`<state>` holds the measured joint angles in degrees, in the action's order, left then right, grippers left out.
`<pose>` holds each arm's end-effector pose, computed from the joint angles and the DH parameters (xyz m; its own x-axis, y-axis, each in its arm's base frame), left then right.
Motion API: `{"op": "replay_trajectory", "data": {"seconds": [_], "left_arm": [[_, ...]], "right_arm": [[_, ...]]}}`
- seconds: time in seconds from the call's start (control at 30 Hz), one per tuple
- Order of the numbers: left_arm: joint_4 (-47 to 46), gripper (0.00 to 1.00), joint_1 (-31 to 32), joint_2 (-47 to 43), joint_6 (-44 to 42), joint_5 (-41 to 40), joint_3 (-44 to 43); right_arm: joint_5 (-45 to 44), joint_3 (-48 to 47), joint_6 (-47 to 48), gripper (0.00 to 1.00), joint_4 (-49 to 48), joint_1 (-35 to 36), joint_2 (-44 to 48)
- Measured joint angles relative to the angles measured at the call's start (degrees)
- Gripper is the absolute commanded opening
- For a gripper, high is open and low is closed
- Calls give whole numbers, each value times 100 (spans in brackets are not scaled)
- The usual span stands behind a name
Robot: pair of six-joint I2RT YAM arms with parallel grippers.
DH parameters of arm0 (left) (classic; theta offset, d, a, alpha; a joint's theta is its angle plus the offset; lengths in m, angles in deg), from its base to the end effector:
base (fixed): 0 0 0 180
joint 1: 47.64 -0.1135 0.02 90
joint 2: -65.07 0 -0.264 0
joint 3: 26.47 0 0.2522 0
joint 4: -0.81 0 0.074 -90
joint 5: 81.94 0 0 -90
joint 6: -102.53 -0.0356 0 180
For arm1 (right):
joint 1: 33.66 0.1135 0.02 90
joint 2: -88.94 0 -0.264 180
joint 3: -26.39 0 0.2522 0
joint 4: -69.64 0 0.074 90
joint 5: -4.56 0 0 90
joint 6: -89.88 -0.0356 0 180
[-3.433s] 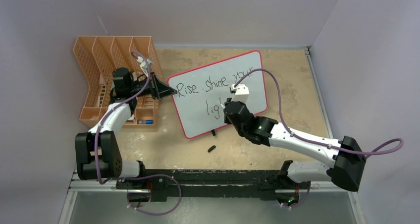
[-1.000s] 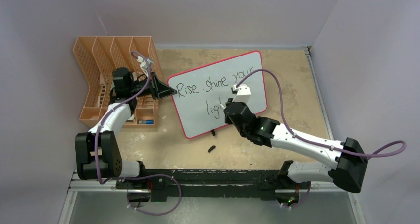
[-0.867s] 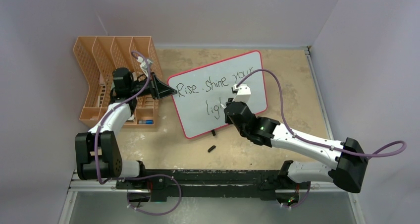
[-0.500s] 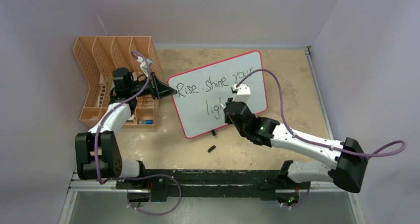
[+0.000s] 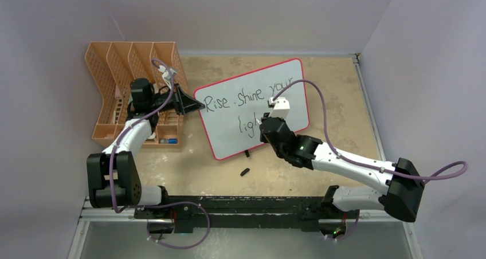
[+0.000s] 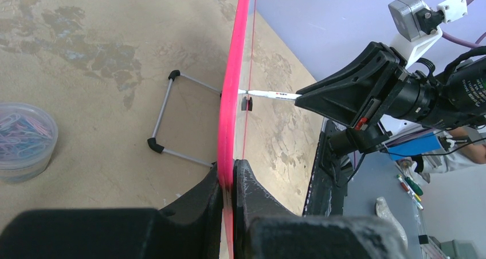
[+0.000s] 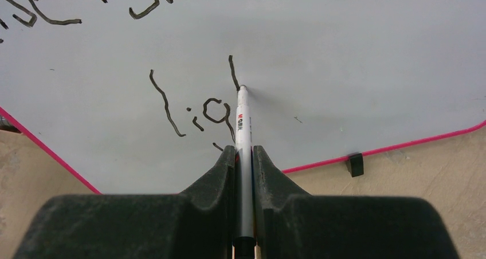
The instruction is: Write a sentence on the whiteboard
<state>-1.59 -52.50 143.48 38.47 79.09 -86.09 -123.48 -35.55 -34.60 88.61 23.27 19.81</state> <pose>0.2896 -0.0092 0.2667 -0.6362 -0.1968 -0.7460 0.6652 0.3499 -0.6596 0.1645 0.2124 0.2836 -0.4011 0.2011 -0.8937 -0.1591 0.9455 0.2842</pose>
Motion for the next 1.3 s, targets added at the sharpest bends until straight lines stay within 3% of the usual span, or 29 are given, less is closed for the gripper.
{"op": "replay_trajectory", "data": {"seconds": [1.3], "left_arm": [[0,0,0,0,0,2,0]], "right_arm": [[-85,313,-289,0,439,-74,527]]}}
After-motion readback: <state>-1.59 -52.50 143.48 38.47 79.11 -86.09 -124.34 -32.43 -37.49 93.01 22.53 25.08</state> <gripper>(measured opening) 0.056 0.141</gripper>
